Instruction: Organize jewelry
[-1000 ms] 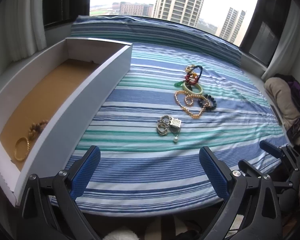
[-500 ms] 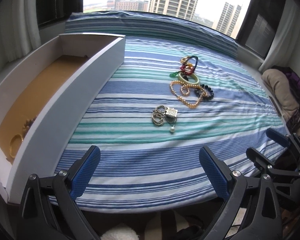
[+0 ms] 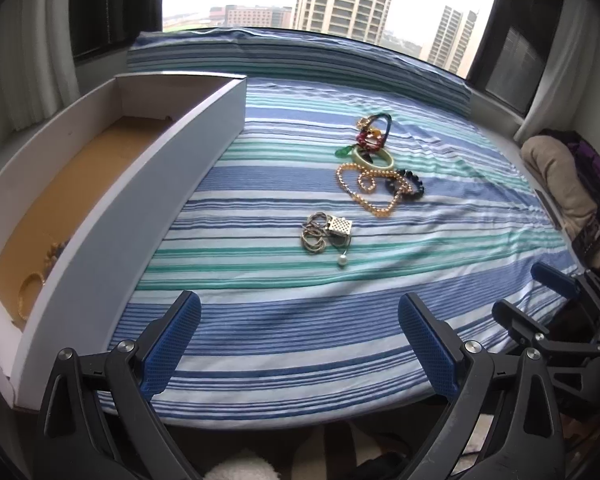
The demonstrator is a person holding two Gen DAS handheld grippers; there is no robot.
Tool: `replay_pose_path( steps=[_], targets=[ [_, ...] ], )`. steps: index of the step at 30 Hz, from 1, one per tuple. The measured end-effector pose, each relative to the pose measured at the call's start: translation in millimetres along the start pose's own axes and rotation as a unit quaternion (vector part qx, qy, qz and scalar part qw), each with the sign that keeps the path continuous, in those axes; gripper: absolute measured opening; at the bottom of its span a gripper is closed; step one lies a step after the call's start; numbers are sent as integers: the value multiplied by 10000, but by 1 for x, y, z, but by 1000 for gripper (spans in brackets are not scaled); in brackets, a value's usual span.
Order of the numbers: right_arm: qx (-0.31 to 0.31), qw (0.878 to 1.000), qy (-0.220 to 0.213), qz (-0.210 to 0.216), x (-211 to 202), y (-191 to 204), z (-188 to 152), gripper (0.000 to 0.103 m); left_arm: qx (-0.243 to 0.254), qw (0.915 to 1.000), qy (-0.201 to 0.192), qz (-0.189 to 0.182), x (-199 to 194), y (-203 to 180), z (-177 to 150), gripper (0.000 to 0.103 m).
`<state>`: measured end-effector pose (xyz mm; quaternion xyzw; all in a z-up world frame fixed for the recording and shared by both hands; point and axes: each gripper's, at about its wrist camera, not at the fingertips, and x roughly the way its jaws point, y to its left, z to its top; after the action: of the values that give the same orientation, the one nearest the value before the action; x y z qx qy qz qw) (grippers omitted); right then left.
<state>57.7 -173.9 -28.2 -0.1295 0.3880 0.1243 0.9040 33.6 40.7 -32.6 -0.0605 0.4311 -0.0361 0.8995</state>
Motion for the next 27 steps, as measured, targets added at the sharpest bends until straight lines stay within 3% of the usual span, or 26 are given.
replay_pose_path(
  steps=[5, 13, 19, 22, 27],
  targets=[
    [34, 10000, 5, 72, 1, -1, 0, 76, 203, 9996, 45, 183, 3, -5, 0, 100],
    [138, 9999, 55, 77, 6, -5, -2, 76, 218, 9997, 47, -131, 5, -3, -1, 100],
    [298, 9995, 36, 71, 6, -13, -4, 76, 204, 9998, 6, -10, 14, 7, -1, 100],
    [391, 9991, 131, 86, 12, -17, -6, 76, 271, 9994, 205, -1, 30, 11, 1, 100],
    [459, 9988, 157, 116, 16, -20, -8, 76, 311, 9971, 624, -301, 69, 6, 13, 100]
  ],
)
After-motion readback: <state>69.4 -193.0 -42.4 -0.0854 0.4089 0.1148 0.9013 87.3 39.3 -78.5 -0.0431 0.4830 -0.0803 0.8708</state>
